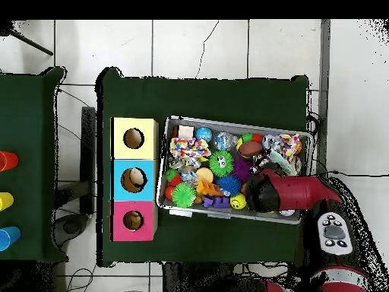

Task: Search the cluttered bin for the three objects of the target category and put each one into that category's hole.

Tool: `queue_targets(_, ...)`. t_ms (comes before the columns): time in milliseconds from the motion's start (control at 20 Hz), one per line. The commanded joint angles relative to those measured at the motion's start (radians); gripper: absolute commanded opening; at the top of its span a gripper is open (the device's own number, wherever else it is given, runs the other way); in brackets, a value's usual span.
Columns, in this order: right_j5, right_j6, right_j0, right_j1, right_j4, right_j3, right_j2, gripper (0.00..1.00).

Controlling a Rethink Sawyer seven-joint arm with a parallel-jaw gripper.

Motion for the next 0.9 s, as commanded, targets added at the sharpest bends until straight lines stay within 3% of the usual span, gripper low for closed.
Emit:
queue_targets(50, 0.137, -0.176, -0.149, 0.028, -0.001, 0.136, 0.173, 1.00)
queue_targets(200, 0.171, -0.180, -0.211, 0.028, 0.029, 0.169, 0.238, 1.00)
queue_targets(550, 0.137, -0.117, -0.189, 0.000, 0.011, 0.180, 0.232, 1.00)
queue_targets(750, 0.169, -0.139, -0.213, -0.064, 0.034, 0.235, 0.282, 1.00)
queue_targets(900, 0.163, -0.136, -0.168, -0.157, 0.017, 0.258, 0.256, 1.00)
